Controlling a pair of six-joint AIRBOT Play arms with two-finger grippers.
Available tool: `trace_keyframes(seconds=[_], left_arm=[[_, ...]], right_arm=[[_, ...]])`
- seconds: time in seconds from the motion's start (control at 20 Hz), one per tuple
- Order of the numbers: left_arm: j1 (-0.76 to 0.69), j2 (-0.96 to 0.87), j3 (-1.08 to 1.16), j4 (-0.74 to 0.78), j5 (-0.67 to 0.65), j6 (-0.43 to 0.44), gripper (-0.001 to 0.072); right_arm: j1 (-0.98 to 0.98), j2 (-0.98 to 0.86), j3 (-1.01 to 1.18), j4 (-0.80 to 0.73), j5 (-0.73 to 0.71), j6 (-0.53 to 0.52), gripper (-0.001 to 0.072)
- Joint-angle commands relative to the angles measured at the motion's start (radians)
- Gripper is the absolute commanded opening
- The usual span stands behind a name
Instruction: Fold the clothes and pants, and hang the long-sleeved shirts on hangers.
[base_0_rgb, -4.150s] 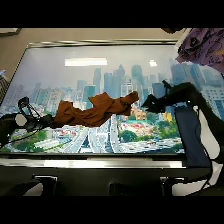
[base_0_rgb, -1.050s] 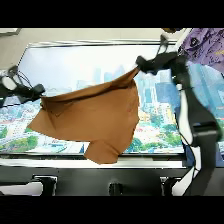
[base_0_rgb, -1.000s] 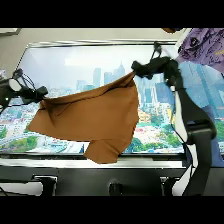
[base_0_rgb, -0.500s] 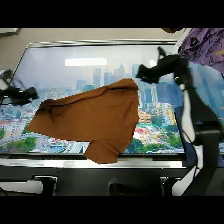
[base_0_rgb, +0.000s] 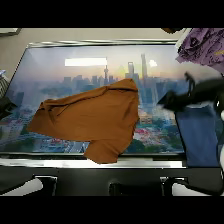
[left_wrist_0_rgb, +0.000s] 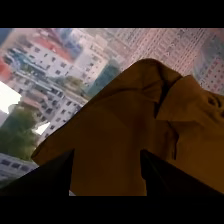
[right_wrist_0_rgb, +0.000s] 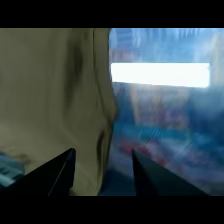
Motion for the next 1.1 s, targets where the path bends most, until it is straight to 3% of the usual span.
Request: trace_keyframes(seconds=[0.0,0.1,0.45,0.9,1.0,1.05], left_arm=[[0.011,0.024,-0.066,-0.024,-0.001,0.01,0.0473],[0.006,0.024,-0.07,-0.024,-0.001,0.01,0.0473],[0.006,0.024,-0.07,-0.025,0.0,0.01,0.0472],[0.006,0.024,-0.07,-0.025,0.001,0.01,0.0472],[0.007,0.025,-0.068,-0.026,-0.032,0.005,0.0473],[0.008,0.025,-0.068,-0.024,-0.061,0.002,0.0473]], right_arm=[[0.031,0.199,-0.476,0.154,0.136,-0.116,0.0424],[0.116,0.228,-0.625,0.195,0.216,-0.139,0.049],[0.399,0.227,-0.724,0.23,0.455,-0.095,0.0487],[0.546,0.138,-0.724,0.336,0.539,-0.093,0.0453],[0.554,0.133,-0.723,0.335,0.574,-0.093,0.0147],[0.547,0.135,-0.722,0.329,0.597,-0.093,0.0026]])
